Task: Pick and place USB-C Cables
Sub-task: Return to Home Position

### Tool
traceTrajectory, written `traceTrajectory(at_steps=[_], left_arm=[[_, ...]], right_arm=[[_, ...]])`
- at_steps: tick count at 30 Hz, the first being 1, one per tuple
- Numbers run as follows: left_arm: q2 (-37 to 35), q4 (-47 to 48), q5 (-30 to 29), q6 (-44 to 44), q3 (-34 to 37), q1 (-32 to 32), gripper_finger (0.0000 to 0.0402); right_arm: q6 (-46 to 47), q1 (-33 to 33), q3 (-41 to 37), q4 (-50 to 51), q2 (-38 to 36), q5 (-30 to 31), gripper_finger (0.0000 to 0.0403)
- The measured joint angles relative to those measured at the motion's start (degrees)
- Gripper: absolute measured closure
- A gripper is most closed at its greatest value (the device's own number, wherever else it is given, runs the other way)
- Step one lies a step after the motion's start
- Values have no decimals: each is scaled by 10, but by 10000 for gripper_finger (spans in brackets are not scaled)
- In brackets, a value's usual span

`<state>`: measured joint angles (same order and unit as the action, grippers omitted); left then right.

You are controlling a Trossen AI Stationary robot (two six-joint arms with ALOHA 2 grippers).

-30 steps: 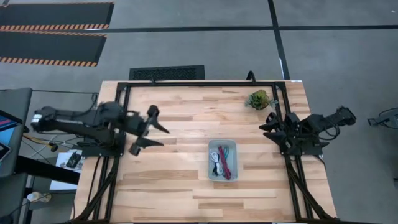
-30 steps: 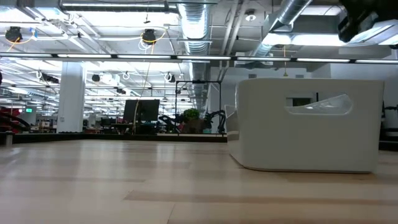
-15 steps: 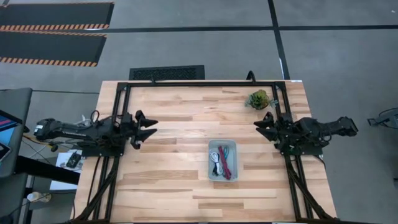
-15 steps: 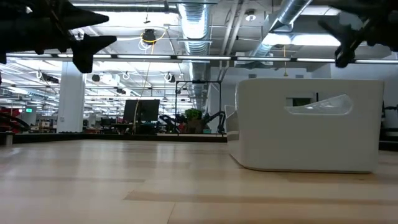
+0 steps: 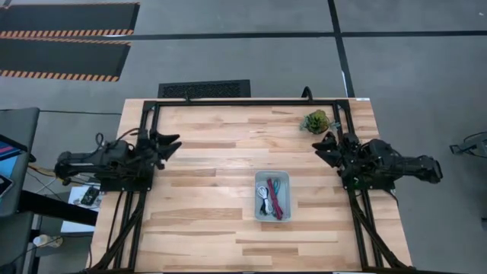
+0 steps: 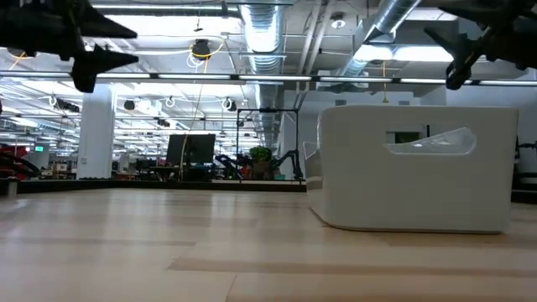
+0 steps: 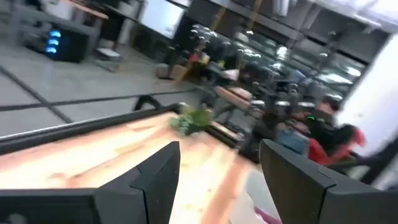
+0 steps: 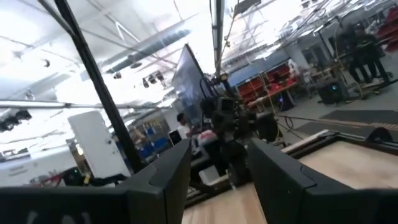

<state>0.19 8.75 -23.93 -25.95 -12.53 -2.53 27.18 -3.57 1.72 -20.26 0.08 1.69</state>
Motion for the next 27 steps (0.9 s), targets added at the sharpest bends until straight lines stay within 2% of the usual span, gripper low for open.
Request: traceTrajectory(at_steps=[3,6,8,10,14,17,20,25,27], left_arm=[[12,-27,-31,-7,21,0,192],[2,-62,-31,-9,66,0,192],[-2,-132,-7,-5,98,0,192],[0,-171,43,9,119,0,192],[1,-120,105,41,119,-3,192],[1,-129,138,95,119,-13,192],[1,-126,124,129,119,-15,192],[1,-127,106,133,120,-15,192],[1,-126,110,133,120,-15,192]], right_arm=[[0,-22,-7,3,0,-30,214],[-1,-30,-12,3,0,-30,214],[-14,-30,-12,5,4,-29,215],[-38,-30,-13,-7,2,-32,217],[-86,-17,-13,4,3,-75,219],[-102,-2,-13,36,8,-88,218],[-99,14,-13,86,6,-93,216],[-95,20,-14,176,6,-69,216],[-100,20,-14,182,11,-48,217]])
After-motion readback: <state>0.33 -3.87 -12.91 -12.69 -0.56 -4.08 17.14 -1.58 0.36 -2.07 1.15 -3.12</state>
